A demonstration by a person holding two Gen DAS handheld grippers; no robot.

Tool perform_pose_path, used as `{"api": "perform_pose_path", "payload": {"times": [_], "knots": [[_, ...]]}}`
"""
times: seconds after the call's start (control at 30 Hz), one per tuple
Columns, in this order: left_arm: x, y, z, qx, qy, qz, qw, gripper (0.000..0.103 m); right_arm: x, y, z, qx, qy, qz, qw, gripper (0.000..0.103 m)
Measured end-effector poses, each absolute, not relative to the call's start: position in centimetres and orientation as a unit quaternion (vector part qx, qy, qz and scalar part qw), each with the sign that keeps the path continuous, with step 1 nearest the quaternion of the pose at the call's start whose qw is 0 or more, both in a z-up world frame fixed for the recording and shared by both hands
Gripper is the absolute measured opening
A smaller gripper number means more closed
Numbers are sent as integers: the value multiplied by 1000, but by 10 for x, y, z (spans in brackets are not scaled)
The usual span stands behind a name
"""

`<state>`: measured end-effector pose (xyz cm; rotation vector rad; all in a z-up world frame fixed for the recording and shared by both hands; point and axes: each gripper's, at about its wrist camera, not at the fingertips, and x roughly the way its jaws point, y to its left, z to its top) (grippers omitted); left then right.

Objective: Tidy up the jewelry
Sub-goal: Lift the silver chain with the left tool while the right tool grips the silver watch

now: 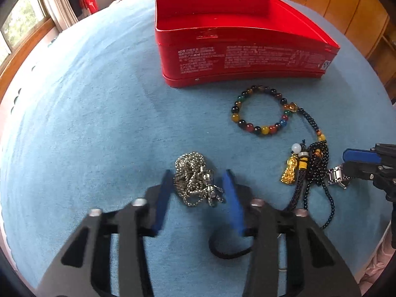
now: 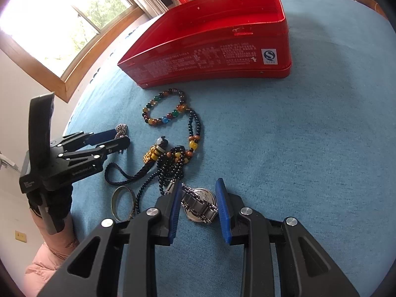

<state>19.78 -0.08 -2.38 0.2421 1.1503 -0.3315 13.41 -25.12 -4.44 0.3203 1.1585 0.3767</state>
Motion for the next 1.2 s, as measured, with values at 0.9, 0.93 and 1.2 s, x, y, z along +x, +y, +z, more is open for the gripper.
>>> {"api": "perform_pose_path", "payload": {"times": [0.9,0.93,1.2], "knots": [[165,27,8,48,514,-186,836,13,128,-248,-46,144,560,202,791,38],[166,26,5,48,515,-188,835,13,128,-246,-46,142,560,203,791,38],[178,18,-1,50,519,-187,833,13,125,-230,-44,88,561,197,799,46]]}}
